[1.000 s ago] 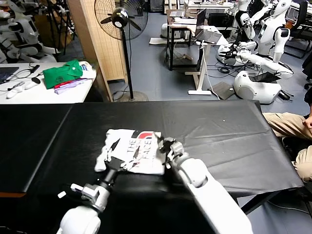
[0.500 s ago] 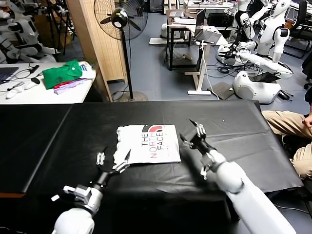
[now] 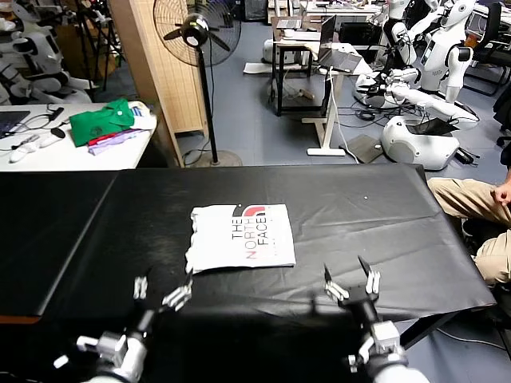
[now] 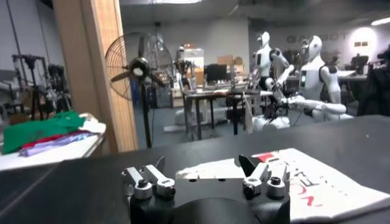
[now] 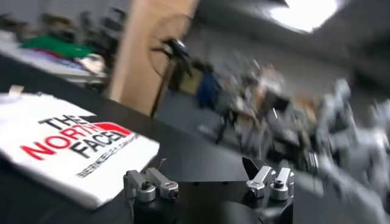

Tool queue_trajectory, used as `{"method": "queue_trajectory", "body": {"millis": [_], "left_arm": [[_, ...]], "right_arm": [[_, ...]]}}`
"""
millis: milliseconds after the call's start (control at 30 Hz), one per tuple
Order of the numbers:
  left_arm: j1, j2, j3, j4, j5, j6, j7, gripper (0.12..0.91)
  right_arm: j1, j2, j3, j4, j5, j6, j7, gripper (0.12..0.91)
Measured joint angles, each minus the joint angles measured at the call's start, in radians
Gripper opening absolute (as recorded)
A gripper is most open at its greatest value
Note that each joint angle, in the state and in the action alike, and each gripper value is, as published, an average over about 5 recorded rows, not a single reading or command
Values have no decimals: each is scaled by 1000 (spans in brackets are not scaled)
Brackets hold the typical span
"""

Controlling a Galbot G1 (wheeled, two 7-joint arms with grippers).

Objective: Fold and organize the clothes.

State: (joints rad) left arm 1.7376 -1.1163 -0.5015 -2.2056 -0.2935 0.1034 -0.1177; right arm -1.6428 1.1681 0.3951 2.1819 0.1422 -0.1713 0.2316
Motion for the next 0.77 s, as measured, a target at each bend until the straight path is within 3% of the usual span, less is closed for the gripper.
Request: {"method": "queue_trajectory", "body": {"millis": [200,433,567,767], "left_arm": [[123,-14,-40,-58,-41,64,-45,798],[222,-28,-109,-121,-78,136,-60,798],[255,-34,-140,-141,-110,170,-65,798],[278,-40,-163,-150,-110,179,-64,798]], "right_arm": [[-175,56,0,113,22,-7,65,798],[-351,73,-23,196,-4,-13,120,798],[-393,76,-27,213,-1,-21,134,798],[-414,77,-27,219,-1,-22,133,798]]}}
